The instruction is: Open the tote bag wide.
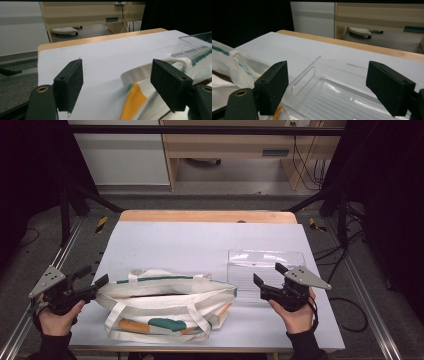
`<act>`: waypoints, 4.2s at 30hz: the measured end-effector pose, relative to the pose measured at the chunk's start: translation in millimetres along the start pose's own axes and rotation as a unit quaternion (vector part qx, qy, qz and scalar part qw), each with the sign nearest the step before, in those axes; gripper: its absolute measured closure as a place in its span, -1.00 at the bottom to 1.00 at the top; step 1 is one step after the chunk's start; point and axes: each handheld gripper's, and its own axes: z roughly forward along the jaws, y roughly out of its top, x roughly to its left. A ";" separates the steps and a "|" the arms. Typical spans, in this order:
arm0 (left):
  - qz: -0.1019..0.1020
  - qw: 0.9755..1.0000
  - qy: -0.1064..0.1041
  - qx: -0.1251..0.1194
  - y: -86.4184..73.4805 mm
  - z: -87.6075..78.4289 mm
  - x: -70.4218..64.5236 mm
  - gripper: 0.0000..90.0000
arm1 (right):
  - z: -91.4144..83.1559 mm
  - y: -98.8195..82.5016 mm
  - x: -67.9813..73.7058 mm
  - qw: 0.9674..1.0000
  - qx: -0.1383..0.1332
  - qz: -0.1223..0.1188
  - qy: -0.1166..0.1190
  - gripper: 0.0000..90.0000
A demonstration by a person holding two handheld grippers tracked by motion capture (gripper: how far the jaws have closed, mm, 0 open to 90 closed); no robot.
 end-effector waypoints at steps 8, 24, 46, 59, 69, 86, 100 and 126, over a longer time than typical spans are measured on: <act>0.010 1.000 -0.024 0.016 0.7 -1.6 -3.3 -0.35 | 5.3 7.6 19.3 1.000 -0.002 -0.008 0.023 -0.53; 0.018 0.994 -0.047 0.092 -8.4 14.9 -6.5 0.21 | 34.1 11.1 69.6 0.994 0.025 -0.054 0.097 -0.27; -0.026 0.993 -0.035 0.107 -13.8 21.7 -4.0 0.84 | 65.5 25.0 144.3 0.980 0.019 -0.089 0.179 -0.10; -0.038 0.994 -0.026 0.104 -15.3 25.6 -3.3 0.84 | 90.4 -17.3 190.4 0.958 0.102 -0.147 0.225 -0.11; -0.040 0.993 -0.020 0.107 -17.0 28.6 -4.1 0.84 | 101.9 -36.6 194.4 0.954 0.131 -0.168 0.213 -0.06; -0.050 0.992 -0.003 0.118 -18.2 31.0 -4.5 0.84 | 93.2 -22.2 190.1 0.942 0.159 -0.154 0.252 0.96; -0.057 0.993 0.016 0.105 -20.1 31.3 -11.6 0.85 | 79.0 -52.0 193.5 0.922 0.206 -0.100 0.313 0.95; -0.002 0.995 -0.040 0.091 -2.8 23.9 -70.9 0.90 | 57.2 -32.7 147.2 0.962 0.133 -0.089 0.223 0.83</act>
